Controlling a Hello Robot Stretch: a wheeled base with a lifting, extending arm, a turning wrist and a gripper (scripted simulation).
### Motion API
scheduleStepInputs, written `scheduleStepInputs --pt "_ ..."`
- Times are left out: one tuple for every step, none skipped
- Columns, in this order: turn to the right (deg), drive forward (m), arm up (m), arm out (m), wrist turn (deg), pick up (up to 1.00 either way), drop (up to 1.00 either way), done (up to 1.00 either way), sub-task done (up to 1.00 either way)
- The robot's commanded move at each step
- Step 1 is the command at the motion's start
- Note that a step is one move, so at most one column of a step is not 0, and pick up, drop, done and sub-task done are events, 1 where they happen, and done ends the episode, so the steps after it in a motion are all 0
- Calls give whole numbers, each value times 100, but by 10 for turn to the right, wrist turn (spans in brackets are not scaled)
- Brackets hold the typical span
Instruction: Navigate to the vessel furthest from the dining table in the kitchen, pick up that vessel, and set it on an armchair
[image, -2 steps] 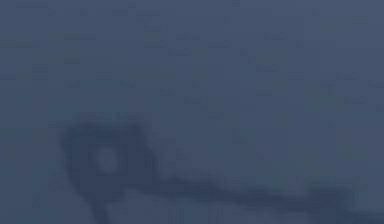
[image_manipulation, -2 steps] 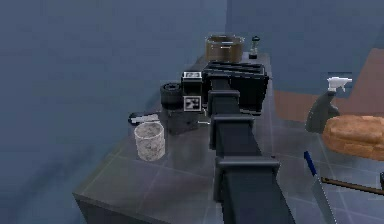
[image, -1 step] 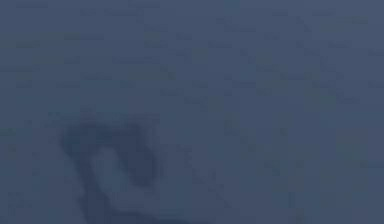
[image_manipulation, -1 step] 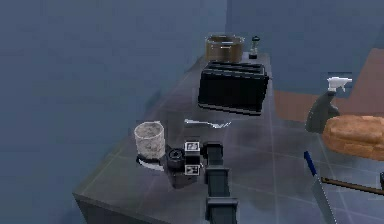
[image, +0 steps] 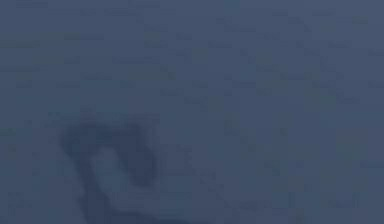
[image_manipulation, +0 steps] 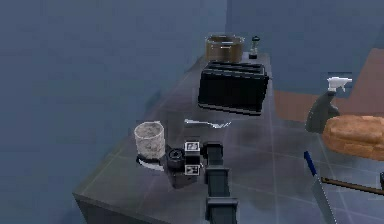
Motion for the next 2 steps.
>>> scheduleStepInputs --pt "0 0 10 0 0 0 0 0 0" --pt "0 0 6 0 0 0 0 0 0"
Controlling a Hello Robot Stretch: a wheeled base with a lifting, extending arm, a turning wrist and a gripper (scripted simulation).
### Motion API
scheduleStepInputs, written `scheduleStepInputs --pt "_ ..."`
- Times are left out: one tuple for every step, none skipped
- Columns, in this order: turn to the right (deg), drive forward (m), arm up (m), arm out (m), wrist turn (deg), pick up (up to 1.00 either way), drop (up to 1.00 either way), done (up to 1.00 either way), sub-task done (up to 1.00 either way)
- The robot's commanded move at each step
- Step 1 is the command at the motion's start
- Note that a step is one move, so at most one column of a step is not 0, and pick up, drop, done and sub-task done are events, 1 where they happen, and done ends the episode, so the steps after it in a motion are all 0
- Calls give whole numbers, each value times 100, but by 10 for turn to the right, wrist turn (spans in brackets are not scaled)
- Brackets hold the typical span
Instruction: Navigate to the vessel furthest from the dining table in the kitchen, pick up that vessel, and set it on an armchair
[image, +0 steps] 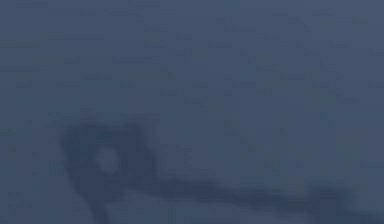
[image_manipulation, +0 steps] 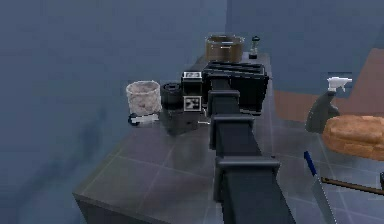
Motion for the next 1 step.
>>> scheduleStepInputs --pt "0 0 0 0 -450 0 0 0 0"
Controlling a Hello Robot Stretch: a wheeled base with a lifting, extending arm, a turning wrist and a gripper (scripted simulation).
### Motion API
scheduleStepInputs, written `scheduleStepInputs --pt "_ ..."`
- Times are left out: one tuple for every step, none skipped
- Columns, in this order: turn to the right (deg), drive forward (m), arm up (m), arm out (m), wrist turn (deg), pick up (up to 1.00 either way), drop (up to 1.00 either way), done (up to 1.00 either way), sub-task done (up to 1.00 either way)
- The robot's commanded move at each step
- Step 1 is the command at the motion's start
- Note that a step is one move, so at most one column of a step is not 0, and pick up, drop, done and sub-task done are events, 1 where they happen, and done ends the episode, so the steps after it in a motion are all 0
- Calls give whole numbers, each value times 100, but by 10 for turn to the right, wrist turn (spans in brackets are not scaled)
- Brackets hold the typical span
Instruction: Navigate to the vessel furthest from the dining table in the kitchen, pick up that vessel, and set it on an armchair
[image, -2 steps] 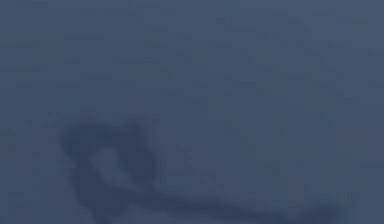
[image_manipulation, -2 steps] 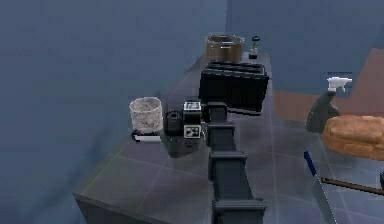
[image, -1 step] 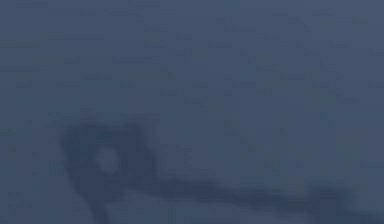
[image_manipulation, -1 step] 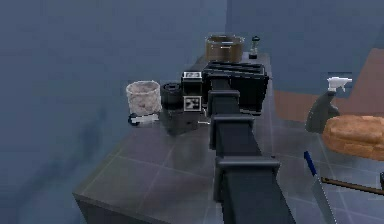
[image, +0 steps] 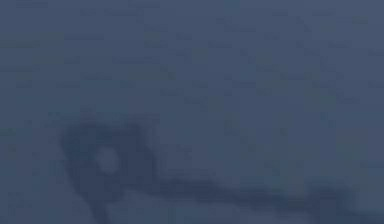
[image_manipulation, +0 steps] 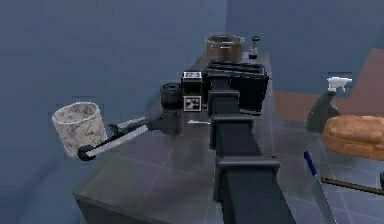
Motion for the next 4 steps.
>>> scheduleStepInputs --pt "0 0 0 0 -450 0 0 0 0" --pt "0 0 0 0 -120 0 0 0 0" --pt "0 0 0 -22 0 0 0 0 0" --pt "-450 0 0 0 0 0 0 0 0"
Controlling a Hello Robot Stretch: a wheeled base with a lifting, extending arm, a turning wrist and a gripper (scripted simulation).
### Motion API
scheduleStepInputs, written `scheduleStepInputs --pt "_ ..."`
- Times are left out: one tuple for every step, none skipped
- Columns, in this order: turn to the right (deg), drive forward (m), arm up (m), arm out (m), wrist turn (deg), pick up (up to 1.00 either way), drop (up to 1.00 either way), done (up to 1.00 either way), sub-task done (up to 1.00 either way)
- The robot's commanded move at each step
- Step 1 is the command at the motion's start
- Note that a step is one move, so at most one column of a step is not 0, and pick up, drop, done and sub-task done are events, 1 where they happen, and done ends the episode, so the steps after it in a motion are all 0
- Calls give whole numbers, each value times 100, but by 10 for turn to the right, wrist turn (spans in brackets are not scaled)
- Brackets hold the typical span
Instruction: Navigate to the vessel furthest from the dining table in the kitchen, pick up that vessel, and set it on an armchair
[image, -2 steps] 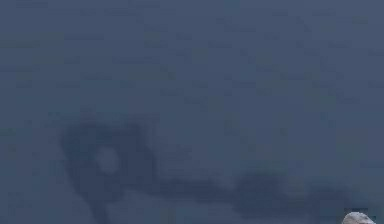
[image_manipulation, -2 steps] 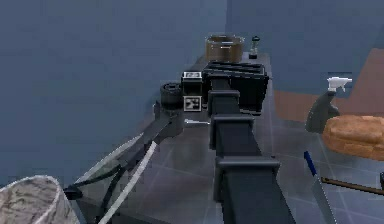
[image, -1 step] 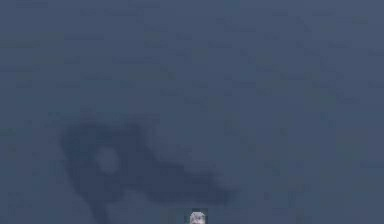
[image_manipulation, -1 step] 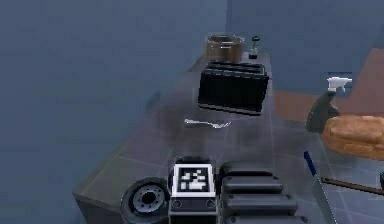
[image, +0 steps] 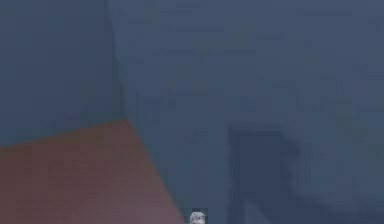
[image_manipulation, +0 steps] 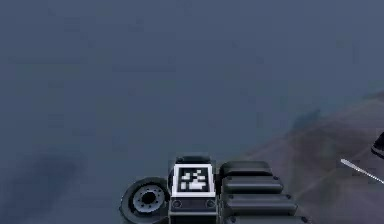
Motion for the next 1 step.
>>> scheduleStepInputs --pt "-450 0 0 0 0 0 0 0 0"
